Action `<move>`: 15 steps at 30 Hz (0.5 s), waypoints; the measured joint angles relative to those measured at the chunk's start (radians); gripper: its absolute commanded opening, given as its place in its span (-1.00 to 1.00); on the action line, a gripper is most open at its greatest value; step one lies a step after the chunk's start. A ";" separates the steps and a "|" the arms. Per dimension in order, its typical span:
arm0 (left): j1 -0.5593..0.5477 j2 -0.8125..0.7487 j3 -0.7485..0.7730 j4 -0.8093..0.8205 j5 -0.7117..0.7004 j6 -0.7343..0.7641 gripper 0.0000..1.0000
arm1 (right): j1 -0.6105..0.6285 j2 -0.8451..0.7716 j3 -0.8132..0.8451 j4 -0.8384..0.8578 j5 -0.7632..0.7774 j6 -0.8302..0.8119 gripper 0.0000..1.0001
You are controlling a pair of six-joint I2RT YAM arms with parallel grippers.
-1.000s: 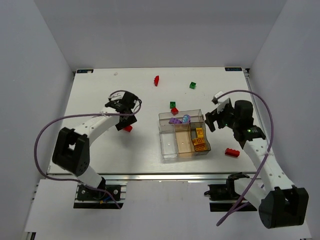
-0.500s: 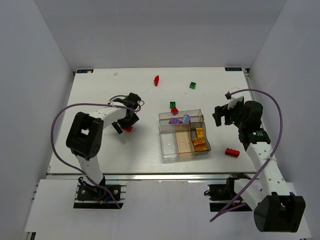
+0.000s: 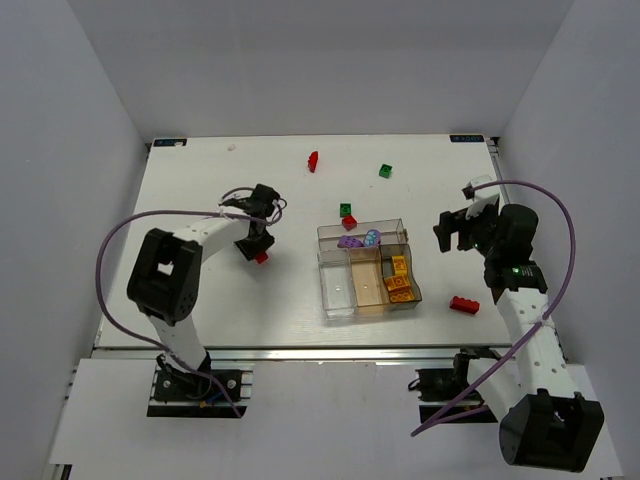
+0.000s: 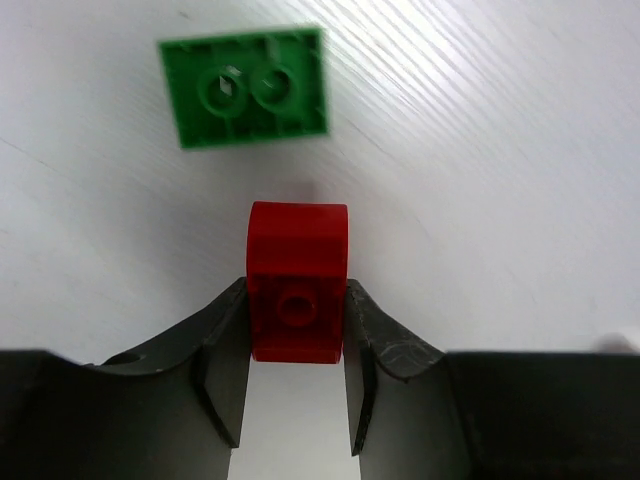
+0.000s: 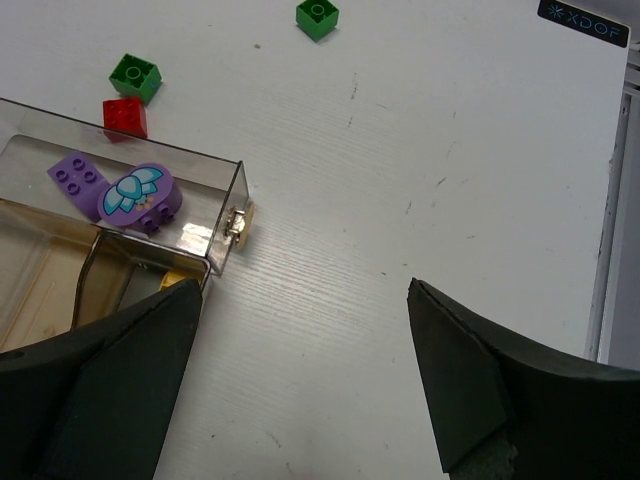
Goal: Sort the legos into containers by color
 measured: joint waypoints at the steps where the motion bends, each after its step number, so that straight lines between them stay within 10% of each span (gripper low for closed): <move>1: -0.005 -0.033 -0.018 0.023 0.029 0.042 -1.00 | -0.003 0.000 0.000 0.000 -0.003 0.000 0.76; 4: -0.016 -0.169 -0.101 0.140 0.175 0.214 -1.00 | -0.010 0.000 0.000 0.000 -0.006 -0.001 0.33; 6: -0.021 -0.274 -0.171 0.241 0.319 0.340 -1.00 | -0.017 0.004 0.000 0.000 -0.005 -0.001 -0.58; 8: -0.025 -0.341 -0.212 0.326 0.489 0.441 -1.00 | -0.023 0.016 0.000 0.000 -0.002 0.008 -0.94; 15: -0.091 -0.255 -0.204 0.549 0.969 0.674 -1.00 | -0.058 0.066 0.000 -0.023 0.010 0.023 -1.00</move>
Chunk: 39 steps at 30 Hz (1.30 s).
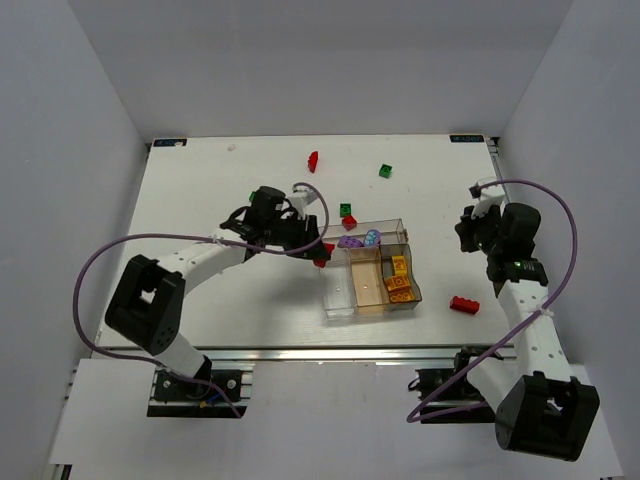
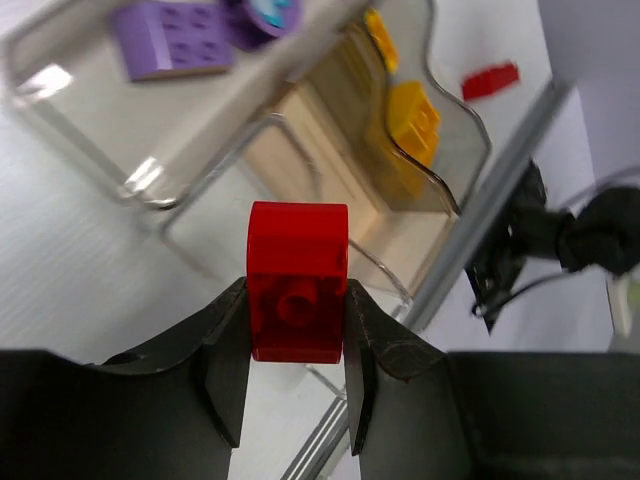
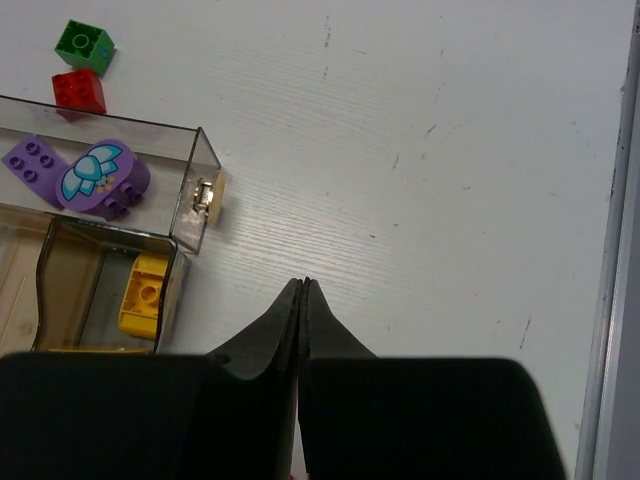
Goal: Sort the legos into containers by color
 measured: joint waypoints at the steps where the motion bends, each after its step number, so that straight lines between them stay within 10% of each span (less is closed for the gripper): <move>1: -0.014 0.016 0.001 0.016 0.033 0.015 -1.00 | -0.005 0.001 0.000 -0.001 0.000 0.000 -1.00; 8: -0.121 0.138 0.126 0.057 0.100 0.040 -0.90 | -0.039 0.008 0.000 -0.001 -0.001 0.005 -1.00; 13: -0.185 0.192 0.185 0.066 0.055 0.011 -0.26 | -0.062 0.013 0.000 -0.003 -0.007 0.010 -1.00; 22: -0.241 0.285 0.251 -0.005 -0.160 -0.125 0.00 | -0.096 0.013 0.000 -0.005 -0.026 0.018 -1.00; 25: -0.260 0.308 0.308 -0.053 -0.228 -0.164 0.49 | -0.106 0.013 0.000 -0.005 -0.036 0.019 -0.88; 30: -0.300 0.317 0.382 -0.086 -0.276 -0.193 0.51 | -0.122 0.013 0.000 -0.020 -0.067 0.009 -0.20; 32: -0.309 0.317 0.394 -0.095 -0.277 -0.195 0.47 | -0.127 0.013 0.000 -0.033 -0.094 -0.013 0.39; 34: -0.314 0.317 0.404 -0.107 -0.277 -0.196 0.04 | -0.133 0.015 0.003 -0.061 -0.153 -0.071 0.55; 36: -0.313 0.317 0.414 -0.123 -0.277 -0.188 -0.79 | -0.135 0.031 0.017 -0.114 -0.234 -0.169 0.37; 39: -0.301 0.299 0.422 -0.152 -0.277 -0.132 -1.00 | -0.135 0.106 0.093 -0.271 -0.348 -0.409 -0.26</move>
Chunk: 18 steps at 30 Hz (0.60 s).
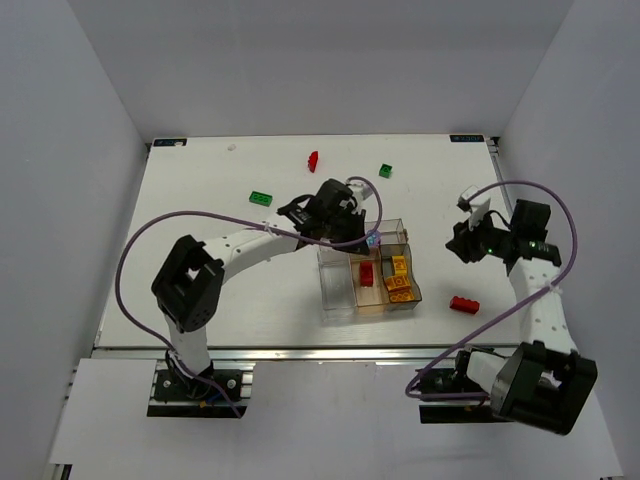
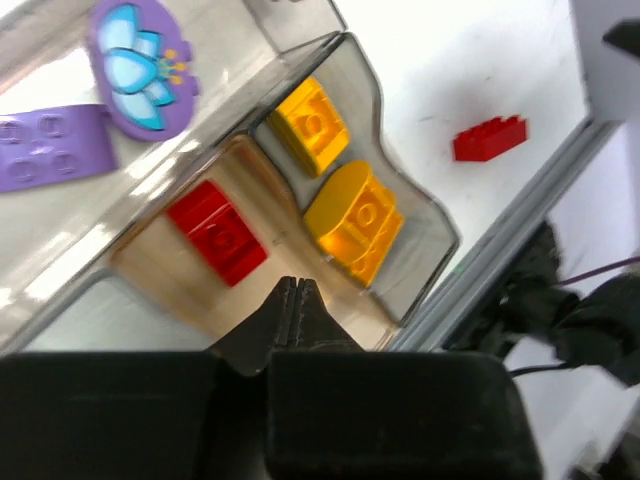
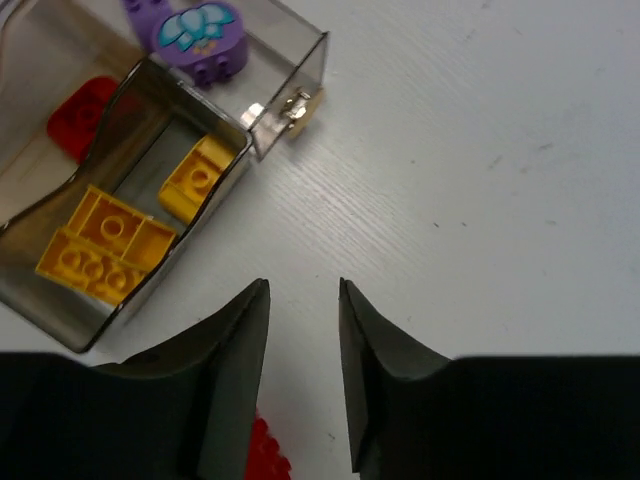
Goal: Sort the legos into containers by color
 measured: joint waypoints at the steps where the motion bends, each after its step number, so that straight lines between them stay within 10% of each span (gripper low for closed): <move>1: 0.006 -0.016 0.000 -0.017 -0.006 0.031 -1.00 | 0.001 0.031 0.036 -0.069 -0.026 -0.094 -0.43; 3: 0.022 -0.066 -0.003 -0.050 -0.040 0.096 -1.00 | 0.000 0.100 0.114 -0.216 -0.054 -0.294 -0.52; 9: 0.068 -0.353 -0.129 -0.063 -0.278 0.282 0.88 | 0.002 0.185 0.196 -0.497 0.019 -0.737 0.43; 18: 0.074 -0.680 -0.365 0.039 -0.618 0.421 0.96 | 0.009 0.237 0.127 -0.586 0.175 -1.026 0.66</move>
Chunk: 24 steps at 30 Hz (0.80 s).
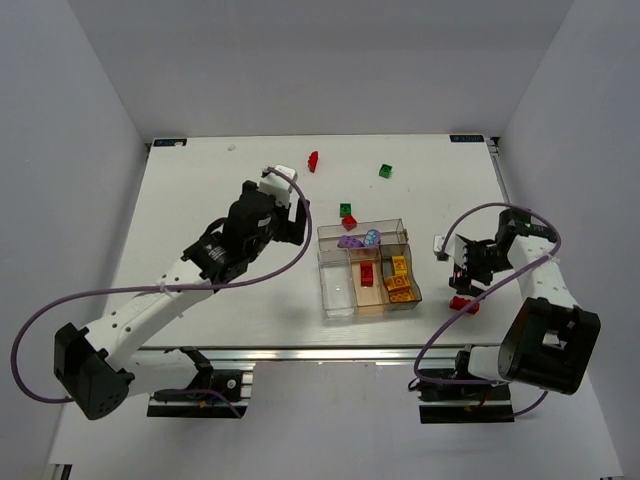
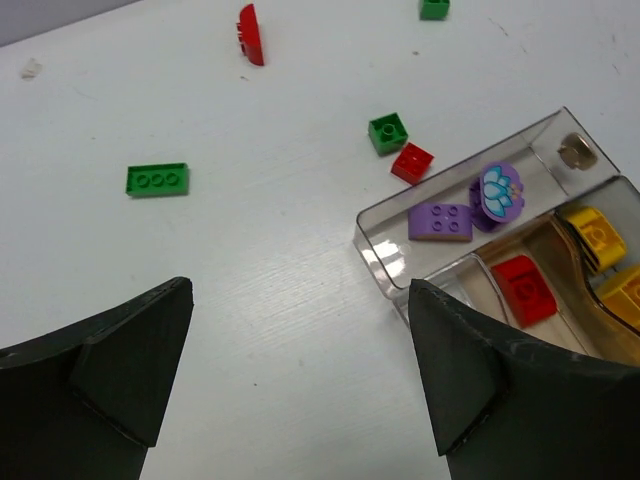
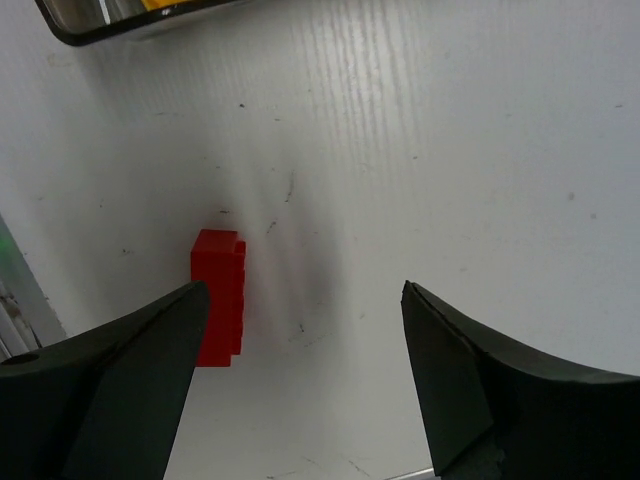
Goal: Sort the legos into containers by color
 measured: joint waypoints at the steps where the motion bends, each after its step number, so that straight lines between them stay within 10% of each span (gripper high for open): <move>1: 0.000 -0.003 -0.002 0.002 -0.020 0.008 0.96 | 0.003 0.008 -0.016 0.016 0.014 -0.002 0.67; 11: 0.000 0.014 -0.002 0.022 -0.077 0.034 0.96 | 0.033 0.060 -0.156 0.103 0.107 0.010 0.60; 15: 0.000 0.014 -0.002 0.022 -0.092 0.036 0.96 | 0.038 0.065 -0.180 0.149 0.139 0.023 0.24; 19: 0.000 0.014 -0.003 0.024 -0.103 0.038 0.96 | 0.040 0.085 -0.198 0.172 0.169 0.045 -0.56; 24: 0.000 0.014 -0.003 0.029 -0.115 0.038 0.96 | 0.041 0.085 -0.185 0.158 0.150 0.058 -0.80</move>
